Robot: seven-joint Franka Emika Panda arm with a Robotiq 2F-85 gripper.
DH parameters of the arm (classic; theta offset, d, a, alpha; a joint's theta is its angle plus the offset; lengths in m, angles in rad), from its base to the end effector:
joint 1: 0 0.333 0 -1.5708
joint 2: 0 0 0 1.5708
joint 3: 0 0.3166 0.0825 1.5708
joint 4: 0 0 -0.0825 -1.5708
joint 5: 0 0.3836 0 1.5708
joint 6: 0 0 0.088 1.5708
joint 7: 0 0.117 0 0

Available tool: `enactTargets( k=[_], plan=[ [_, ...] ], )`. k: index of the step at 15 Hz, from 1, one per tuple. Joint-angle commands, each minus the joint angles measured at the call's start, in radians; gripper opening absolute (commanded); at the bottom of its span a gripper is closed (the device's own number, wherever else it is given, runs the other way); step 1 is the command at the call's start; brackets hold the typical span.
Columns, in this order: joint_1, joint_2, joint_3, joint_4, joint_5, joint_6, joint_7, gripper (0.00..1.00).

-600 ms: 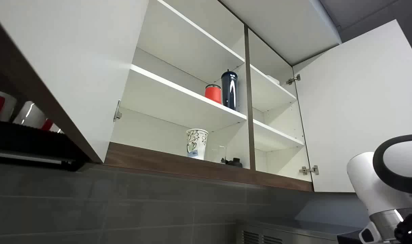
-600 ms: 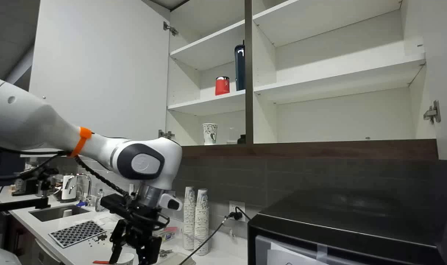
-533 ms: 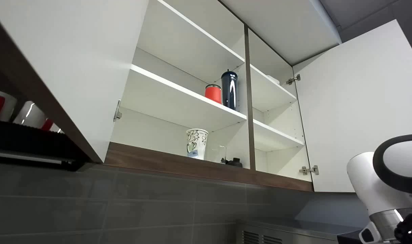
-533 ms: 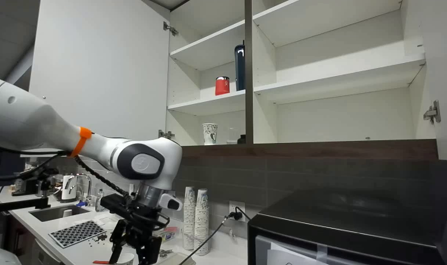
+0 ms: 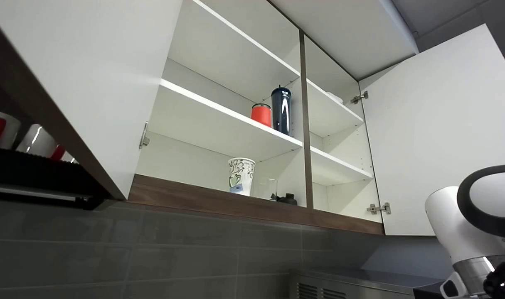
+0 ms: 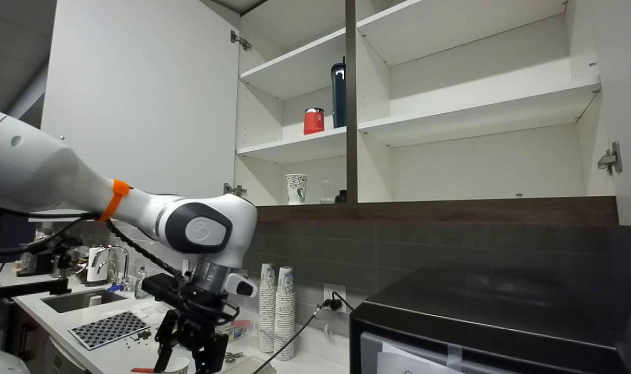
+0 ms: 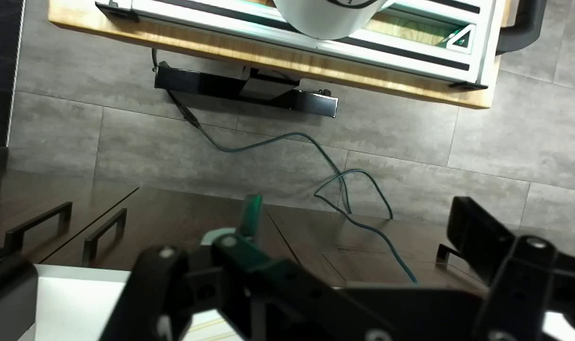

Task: Put the chopsticks in the cup, then put the bowl in the top cabinet

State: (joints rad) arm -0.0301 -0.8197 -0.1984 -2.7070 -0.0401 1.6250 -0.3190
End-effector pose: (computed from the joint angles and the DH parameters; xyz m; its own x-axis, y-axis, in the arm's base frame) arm 0.2640 -0.0630 0.4283 0.9561 0.1949 -0.2190 0.1556 -0.9705 -0.1844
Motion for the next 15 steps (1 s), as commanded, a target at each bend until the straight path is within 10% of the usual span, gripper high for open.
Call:
enactTargets(
  k=[1, 10, 15],
  plan=[
    [-0.012, 0.070, -0.013, 0.012, 0.062, 0.057, 0.053, 1.00],
    [-0.050, 0.259, 0.101, -0.049, 0.207, 0.647, 0.385, 1.00],
    [-0.057, 0.321, 0.143, -0.051, 0.189, 0.722, 0.494, 1.00]
  ],
)
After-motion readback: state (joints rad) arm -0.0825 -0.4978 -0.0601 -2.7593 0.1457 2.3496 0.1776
